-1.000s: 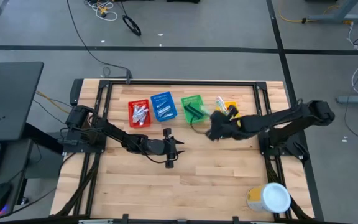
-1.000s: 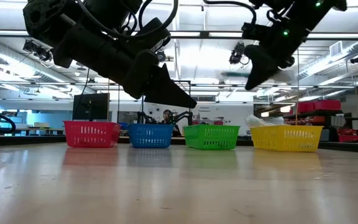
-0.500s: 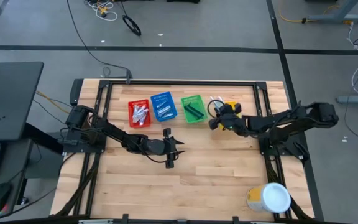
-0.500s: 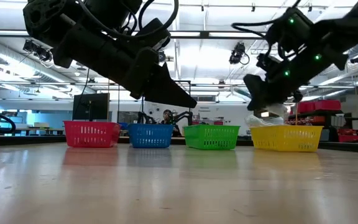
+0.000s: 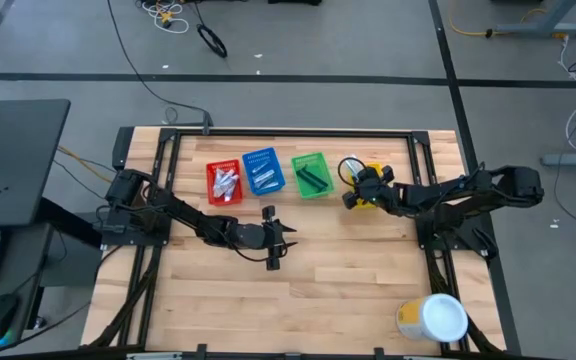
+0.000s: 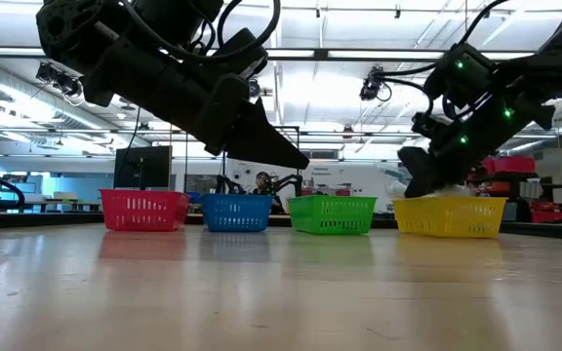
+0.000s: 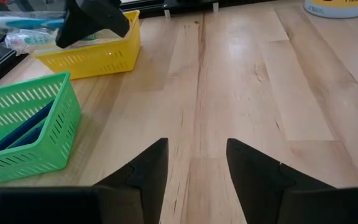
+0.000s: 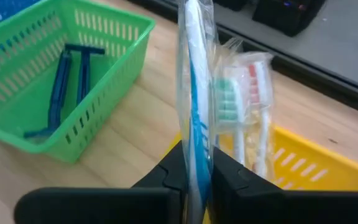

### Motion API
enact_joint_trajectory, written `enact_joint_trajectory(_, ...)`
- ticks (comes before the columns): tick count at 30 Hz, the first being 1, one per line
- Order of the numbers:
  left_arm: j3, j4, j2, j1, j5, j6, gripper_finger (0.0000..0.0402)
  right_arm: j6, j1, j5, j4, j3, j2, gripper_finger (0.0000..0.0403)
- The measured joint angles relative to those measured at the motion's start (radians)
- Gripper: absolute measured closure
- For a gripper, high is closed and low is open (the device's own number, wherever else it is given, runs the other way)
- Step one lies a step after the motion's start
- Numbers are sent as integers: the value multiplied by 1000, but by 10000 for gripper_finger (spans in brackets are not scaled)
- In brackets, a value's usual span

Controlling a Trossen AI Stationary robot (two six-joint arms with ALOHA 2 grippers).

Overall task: Pick & Place Travel size toiletries
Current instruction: Put the toothbrush into the yellow bin, then return to Home Position

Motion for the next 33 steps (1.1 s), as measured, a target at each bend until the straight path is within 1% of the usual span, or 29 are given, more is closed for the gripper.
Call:
enact_joint_trajectory(5, 0, 0, 0, 0, 0, 0, 228, -15, -11, -55, -18, -4, 0, 343)
enact_joint_trajectory(12, 0, 0, 0, 0, 0, 0, 227, -52, -27, -50, -1, -1, -1, 307)
enact_joint_trajectory(16, 0, 2, 0, 0, 0, -8, 227, -103, -27, -50, -6, 37, -30, 294)
enact_joint_trajectory(18, 0, 4, -1, 0, -1, -23, 228, -132, -26, -51, -42, 63, -60, 293)
enact_joint_trajectory(21, -1, -4, -18, 0, -7, -25, 228, -146, -26, -51, -158, 106, -113, 293)
enact_joint_trajectory(25, -1, -74, -83, 0, -16, -34, 236, -125, -23, -96, -335, 149, -190, 293)
enact_joint_trajectory(27, -1, -148, -143, -3, -51, -35, 248, -107, -21, -136, -407, 168, -232, 293)
enact_joint_trajectory(30, -1, -282, -261, -14, -132, -35, 274, -99, -10, -236, -469, 193, -307, 296)
enact_joint_trajectory(33, -1, -426, -397, -31, -171, -7, 309, -164, 25, -356, -477, 217, -389, 322)
